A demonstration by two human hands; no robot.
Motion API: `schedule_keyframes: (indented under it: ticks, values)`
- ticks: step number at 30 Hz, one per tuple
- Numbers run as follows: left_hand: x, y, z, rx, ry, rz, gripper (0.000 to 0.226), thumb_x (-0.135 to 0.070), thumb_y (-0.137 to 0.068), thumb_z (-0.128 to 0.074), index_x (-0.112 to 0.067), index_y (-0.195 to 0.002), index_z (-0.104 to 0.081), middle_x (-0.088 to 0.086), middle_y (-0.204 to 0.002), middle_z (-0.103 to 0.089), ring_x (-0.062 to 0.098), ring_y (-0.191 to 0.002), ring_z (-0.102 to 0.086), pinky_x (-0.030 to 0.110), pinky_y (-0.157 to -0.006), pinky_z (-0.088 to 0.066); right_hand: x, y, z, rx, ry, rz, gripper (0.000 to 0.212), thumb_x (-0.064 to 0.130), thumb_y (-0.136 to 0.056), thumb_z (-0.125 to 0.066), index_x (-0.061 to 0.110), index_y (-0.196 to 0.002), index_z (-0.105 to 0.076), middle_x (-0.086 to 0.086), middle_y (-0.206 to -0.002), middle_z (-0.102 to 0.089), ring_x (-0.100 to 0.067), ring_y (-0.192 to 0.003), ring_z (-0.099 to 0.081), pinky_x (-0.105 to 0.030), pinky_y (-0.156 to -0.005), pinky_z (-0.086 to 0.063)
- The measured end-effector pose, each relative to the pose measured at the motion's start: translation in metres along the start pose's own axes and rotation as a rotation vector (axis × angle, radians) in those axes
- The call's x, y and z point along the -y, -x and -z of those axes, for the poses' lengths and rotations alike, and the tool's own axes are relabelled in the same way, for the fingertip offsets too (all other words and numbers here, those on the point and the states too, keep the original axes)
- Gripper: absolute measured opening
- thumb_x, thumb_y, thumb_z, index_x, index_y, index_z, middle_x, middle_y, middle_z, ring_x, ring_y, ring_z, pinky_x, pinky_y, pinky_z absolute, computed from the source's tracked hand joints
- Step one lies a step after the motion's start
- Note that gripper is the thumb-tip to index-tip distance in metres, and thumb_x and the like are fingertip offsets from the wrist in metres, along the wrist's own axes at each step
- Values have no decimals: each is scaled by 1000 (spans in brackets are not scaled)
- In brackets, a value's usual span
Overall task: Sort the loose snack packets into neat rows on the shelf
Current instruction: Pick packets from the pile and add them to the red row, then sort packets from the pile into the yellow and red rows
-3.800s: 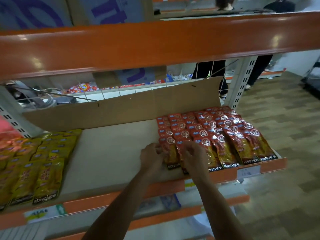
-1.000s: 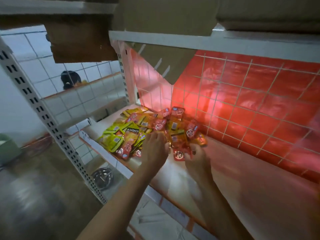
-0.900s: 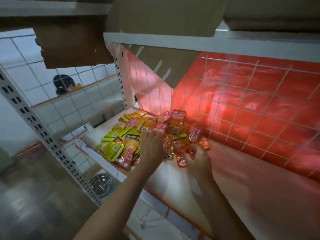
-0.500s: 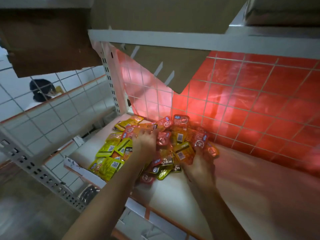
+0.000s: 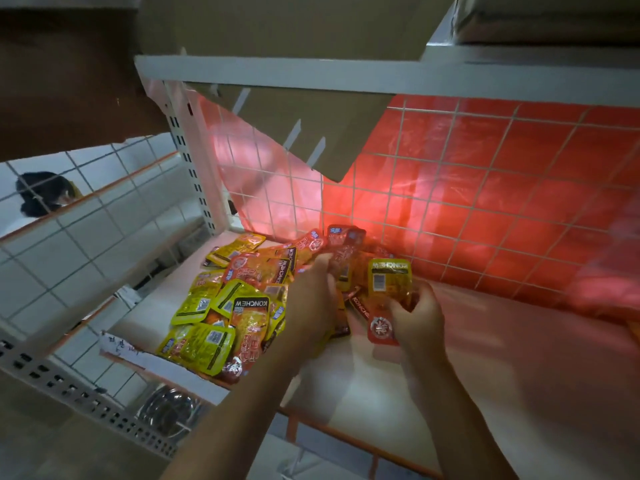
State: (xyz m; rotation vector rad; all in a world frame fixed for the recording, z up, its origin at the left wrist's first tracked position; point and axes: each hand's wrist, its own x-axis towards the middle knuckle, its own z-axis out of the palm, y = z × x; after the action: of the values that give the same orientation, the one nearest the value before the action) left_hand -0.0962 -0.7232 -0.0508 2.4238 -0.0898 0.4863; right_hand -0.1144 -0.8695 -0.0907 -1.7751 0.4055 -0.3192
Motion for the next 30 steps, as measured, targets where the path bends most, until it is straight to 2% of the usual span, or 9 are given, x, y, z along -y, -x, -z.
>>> schedule_keyframes:
  ticks: [2,5,7,9,15,20,26,28,30]
  values:
    - [-8,7,-6,53,173,6,15,-2,-92,-45,-13,-87,-55,6,-75,-61,26,-69,-57,27,-56,-28,0,-2,13,-36,-72,-14,25,14,-73,-74,25,-93,-63,0,-83,-70,-24,-80,-68,-50,-77,-56]
    - [-17,13,-22,192,340,86,24,-6,-94,-47,-16,-73,-48,-2,-66,-54,16,-60,-52,17,-52,-37,2,-1,38,-81,-133,-36,21,8,-73,-68,26,-81,-62,-3,-78,-69,-28,-76,-69,-49,-75,-57]
    - [-25,18,-35,281,483,151,16,-13,-95,-49,-10,-81,-55,9,-75,-62,25,-72,-61,33,-67,-53,2,2,56,-94,-157,-34,22,2,-76,-65,22,-82,-61,-4,-81,-70,-26,-76,-69,-43,-72,-58]
    - [-40,25,-46,345,604,196,11,-19,-94,-50,-11,-92,-58,12,-89,-66,29,-86,-64,47,-80,-55,-4,5,77,-111,-141,-40,23,1,-76,-64,21,-88,-61,-7,-87,-71,-25,-78,-69,-41,-71,-58]
    - [-93,54,-70,573,957,320,17,-4,-91,-54,-17,-99,-61,8,-94,-70,29,-93,-67,50,-89,-52,-15,21,142,-193,-100,-15,40,10,-68,-58,17,-107,-65,-6,-90,-68,-20,-80,-65,-34,-69,-55]
    - [-145,91,-92,675,1065,328,20,3,-89,-54,-7,-103,-63,15,-101,-70,34,-96,-65,50,-92,-49,-30,44,212,-252,-221,-8,37,-12,-78,-57,19,-99,-65,-1,-85,-69,-17,-76,-64,-25,-63,-53]
    - [-221,151,-128,690,1029,372,17,-3,-90,-56,-8,-105,-63,20,-106,-68,40,-101,-63,56,-94,-48,-54,76,313,-260,-336,-14,27,2,-54,-75,12,-79,-70,-6,-74,-71,-23,-72,-67,-33,-65,-53]
    - [-253,174,-134,711,1046,340,20,-16,-78,-68,-13,-98,-65,15,-98,-71,38,-95,-66,52,-88,-50,-56,90,351,-316,-326,31,21,-6,-66,-64,14,-62,-65,-2,-68,-66,-13,-65,-63,-24,-61,-48]
    - [-286,199,-140,758,1066,303,32,-25,-65,-72,-15,-94,-68,11,-94,-72,32,-88,-67,48,-82,-52,-60,106,391,-356,-354,102,38,-15,-74,-52,14,-52,-60,-2,-75,-63,-12,-65,-62,-17,-55,-48]
